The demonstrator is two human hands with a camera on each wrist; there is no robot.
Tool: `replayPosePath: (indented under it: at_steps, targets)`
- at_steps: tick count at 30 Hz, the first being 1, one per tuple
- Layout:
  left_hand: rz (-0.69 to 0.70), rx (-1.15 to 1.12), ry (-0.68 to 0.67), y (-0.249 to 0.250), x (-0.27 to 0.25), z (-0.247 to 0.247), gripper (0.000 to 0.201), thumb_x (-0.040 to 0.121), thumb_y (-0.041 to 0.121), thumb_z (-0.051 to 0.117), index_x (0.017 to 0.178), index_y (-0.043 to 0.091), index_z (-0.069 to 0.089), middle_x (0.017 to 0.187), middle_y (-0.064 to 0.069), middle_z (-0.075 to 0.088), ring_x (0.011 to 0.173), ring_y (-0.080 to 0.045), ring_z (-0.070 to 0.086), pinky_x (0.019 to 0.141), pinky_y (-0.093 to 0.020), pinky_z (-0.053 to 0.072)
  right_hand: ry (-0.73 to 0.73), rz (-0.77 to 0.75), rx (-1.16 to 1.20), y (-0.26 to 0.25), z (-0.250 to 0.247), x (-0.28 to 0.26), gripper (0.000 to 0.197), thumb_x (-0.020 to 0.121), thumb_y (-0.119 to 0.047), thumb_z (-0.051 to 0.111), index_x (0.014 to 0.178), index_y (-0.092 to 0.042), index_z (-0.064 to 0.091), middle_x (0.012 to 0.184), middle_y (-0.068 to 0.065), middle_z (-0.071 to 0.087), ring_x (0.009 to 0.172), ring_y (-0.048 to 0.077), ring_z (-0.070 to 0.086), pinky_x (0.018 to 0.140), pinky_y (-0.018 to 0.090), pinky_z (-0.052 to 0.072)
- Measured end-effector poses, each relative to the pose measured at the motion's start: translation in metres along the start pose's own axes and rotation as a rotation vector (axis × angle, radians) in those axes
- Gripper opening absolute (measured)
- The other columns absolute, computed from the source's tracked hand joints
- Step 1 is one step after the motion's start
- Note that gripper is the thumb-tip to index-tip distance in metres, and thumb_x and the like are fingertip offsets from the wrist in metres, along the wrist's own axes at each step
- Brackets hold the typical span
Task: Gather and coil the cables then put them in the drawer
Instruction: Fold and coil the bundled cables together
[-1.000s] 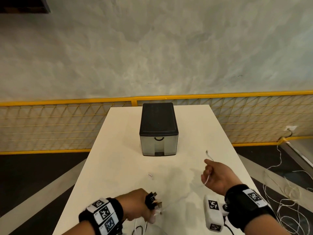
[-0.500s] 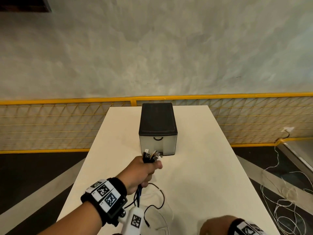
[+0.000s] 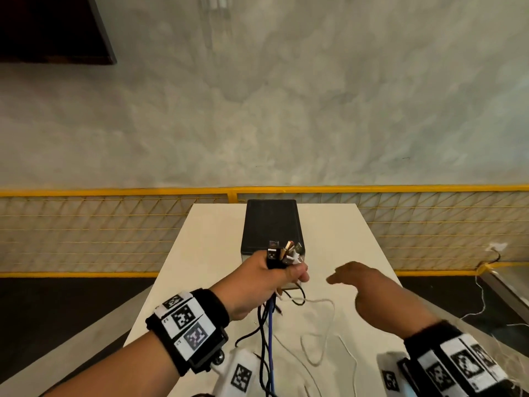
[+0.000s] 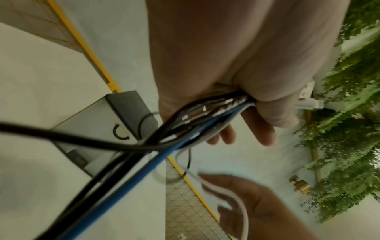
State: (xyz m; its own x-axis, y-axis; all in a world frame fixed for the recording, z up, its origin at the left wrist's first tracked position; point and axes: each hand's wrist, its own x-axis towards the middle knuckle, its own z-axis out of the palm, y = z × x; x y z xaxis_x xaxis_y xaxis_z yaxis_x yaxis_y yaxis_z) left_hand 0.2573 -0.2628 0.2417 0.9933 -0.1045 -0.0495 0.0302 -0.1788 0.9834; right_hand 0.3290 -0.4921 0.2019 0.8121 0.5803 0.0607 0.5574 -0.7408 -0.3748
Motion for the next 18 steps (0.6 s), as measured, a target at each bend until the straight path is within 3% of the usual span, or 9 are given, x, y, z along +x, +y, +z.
replayPosePath:
  at_steps: [2, 4, 5, 7, 10, 13, 16, 18]
  targets:
    - [0.006, 0.019, -0.038, 0.001, -0.001, -0.003, 0.015, 0.096, 0.022, 0.059, 0.088, 0.019, 0.072, 0.082, 0.013, 0.072, 0.088, -0.003, 0.065, 0.086, -0.018, 0.049, 0.128, 0.06, 0.123, 0.004, -0.012, -0.002, 0.067, 0.072, 0.013, 0.042, 0.106, -0.043, 0.059, 0.122, -0.019, 0.06, 0.119, 0.006, 0.056, 0.098, 0.014, 0.041]
    - [0.027, 0.037, -0.041, 0.001, -0.001, -0.001, 0.009, 0.094, 0.021, 0.062, 0.09, 0.02, 0.07, 0.08, 0.015, 0.071, 0.087, -0.003, 0.065, 0.097, -0.029, 0.051, 0.189, -0.011, 0.468, -0.021, -0.02, -0.002, 0.056, 0.074, 0.007, 0.052, 0.107, -0.037, 0.062, 0.115, -0.021, 0.066, 0.114, 0.0, 0.059, 0.102, 0.018, 0.043]
    - [0.039, 0.035, -0.019, 0.001, 0.0, 0.001, 0.007, 0.09, 0.024, 0.064, 0.095, 0.019, 0.067, 0.081, 0.015, 0.071, 0.089, -0.005, 0.066, 0.099, -0.035, 0.051, 0.133, -0.061, 0.683, -0.039, -0.021, -0.003, 0.053, 0.074, 0.004, 0.057, 0.113, -0.031, 0.061, 0.116, -0.017, 0.068, 0.115, 0.002, 0.06, 0.102, 0.023, 0.046]
    - [0.069, -0.005, 0.051, 0.002, 0.003, 0.002, 0.035, 0.08, 0.033, 0.07, 0.108, 0.015, 0.057, 0.086, 0.012, 0.069, 0.093, -0.011, 0.066, 0.101, -0.043, 0.051, 0.002, -0.146, 1.027, -0.07, -0.015, -0.006, 0.058, 0.075, 0.003, 0.066, 0.126, -0.021, 0.053, 0.126, -0.009, 0.064, 0.119, 0.01, 0.059, 0.099, 0.027, 0.049]
    - [0.121, 0.002, 0.111, 0.007, 0.006, 0.0, 0.059, 0.066, 0.047, 0.074, 0.115, 0.021, 0.054, 0.105, 0.0, 0.067, 0.099, -0.013, 0.067, 0.098, -0.038, 0.053, 0.033, -0.16, 1.097, -0.09, 0.002, -0.001, 0.078, 0.072, 0.0, 0.076, 0.137, -0.024, 0.04, 0.134, -0.008, 0.059, 0.125, 0.014, 0.056, 0.1, 0.031, 0.048]
    - [0.099, 0.027, 0.139, 0.006, 0.008, -0.001, 0.069, 0.06, 0.055, 0.073, 0.119, 0.027, 0.051, 0.121, -0.013, 0.06, 0.106, -0.017, 0.067, 0.096, -0.037, 0.055, 0.07, -0.106, 1.173, -0.099, 0.01, 0.009, 0.084, 0.068, 0.006, 0.074, 0.135, -0.029, 0.038, 0.128, -0.004, 0.062, 0.118, 0.019, 0.062, 0.089, 0.037, 0.055]
    - [0.067, -0.004, 0.21, 0.0, 0.01, -0.002, 0.079, 0.056, 0.061, 0.077, 0.127, 0.043, 0.047, 0.132, -0.009, 0.055, 0.119, -0.019, 0.059, 0.103, -0.042, 0.05, 0.015, -0.1, 1.273, -0.104, 0.017, 0.015, 0.08, 0.07, 0.013, 0.07, 0.133, -0.024, 0.039, 0.127, 0.003, 0.061, 0.11, 0.021, 0.066, 0.081, 0.036, 0.057]
    - [0.059, 0.021, 0.186, 0.001, 0.011, -0.002, 0.08, 0.061, 0.063, 0.077, 0.132, 0.049, 0.043, 0.13, -0.003, 0.057, 0.121, -0.017, 0.057, 0.105, -0.037, 0.047, -0.059, -0.134, 1.202, -0.107, 0.023, 0.016, 0.075, 0.073, 0.011, 0.069, 0.134, -0.022, 0.041, 0.121, 0.006, 0.064, 0.105, 0.023, 0.067, 0.082, 0.042, 0.058]
